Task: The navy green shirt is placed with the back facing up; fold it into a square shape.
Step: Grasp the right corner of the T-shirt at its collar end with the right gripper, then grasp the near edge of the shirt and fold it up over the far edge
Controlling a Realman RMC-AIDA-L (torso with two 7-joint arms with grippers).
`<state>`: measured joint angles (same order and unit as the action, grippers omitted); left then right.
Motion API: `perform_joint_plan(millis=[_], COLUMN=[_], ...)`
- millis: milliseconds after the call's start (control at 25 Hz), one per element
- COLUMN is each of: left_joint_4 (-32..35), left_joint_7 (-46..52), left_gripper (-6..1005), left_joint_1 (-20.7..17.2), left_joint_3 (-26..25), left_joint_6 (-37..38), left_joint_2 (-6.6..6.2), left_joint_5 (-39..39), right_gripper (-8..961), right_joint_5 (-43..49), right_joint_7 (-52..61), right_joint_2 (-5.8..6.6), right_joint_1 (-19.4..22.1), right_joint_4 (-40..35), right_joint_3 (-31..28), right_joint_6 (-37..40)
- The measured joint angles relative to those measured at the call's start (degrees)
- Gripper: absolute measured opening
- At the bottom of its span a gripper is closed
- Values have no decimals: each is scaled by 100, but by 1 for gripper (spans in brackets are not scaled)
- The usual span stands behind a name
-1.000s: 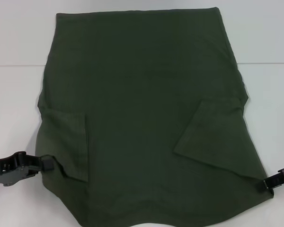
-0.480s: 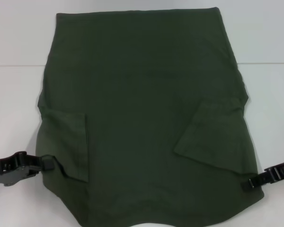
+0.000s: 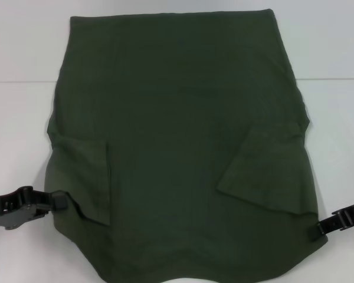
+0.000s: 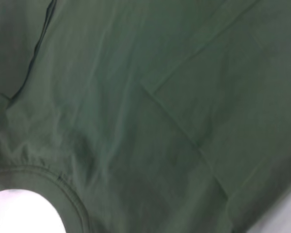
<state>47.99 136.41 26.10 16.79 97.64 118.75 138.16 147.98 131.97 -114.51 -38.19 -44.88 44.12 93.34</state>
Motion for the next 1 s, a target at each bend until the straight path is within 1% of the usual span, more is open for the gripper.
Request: perform_joint_plan(millis=[40, 360, 480, 680, 800, 880, 960, 1000], left_joint_4=[0, 0, 13, 245, 451, 610, 713, 713], left_joint_7=[0, -65, -201, -363, -395, -431, -449, -449], left_gripper=[26, 26, 26, 27, 27, 27, 27, 27], left_joint_1=[0, 0, 0, -72, -188, -338, -457, -457], left_joint_3=[0, 18, 40, 116, 130, 132, 132, 132], left_joint_6=[2, 64, 249, 811, 1118, 1347, 1472, 1472], left_joint_2=[-1, -3, -23, -50, -21, 1, 29, 29], left_joint_5=[0, 0, 8, 218, 354, 392, 398, 398], right_gripper=[308, 137, 73, 25, 15, 14, 14, 14], right_joint_5=[-1, -22, -28, -36, -23, -17, -16, -11], right_joint_7=[1, 5, -35, -173, -185, -196, -268, -311], right_joint_2=[6, 27, 38, 127, 187, 219, 230, 227], right_joint_1=[8, 38, 54, 108, 189, 258, 334, 367], right_joint_4=[-5, -2, -7, -52, -100, -125, -128, -130], right_joint_3=[-11, -34, -86, -329, -366, -372, -374, -376], right_joint_6=[2, -1, 84, 468, 661, 812, 1039, 1153])
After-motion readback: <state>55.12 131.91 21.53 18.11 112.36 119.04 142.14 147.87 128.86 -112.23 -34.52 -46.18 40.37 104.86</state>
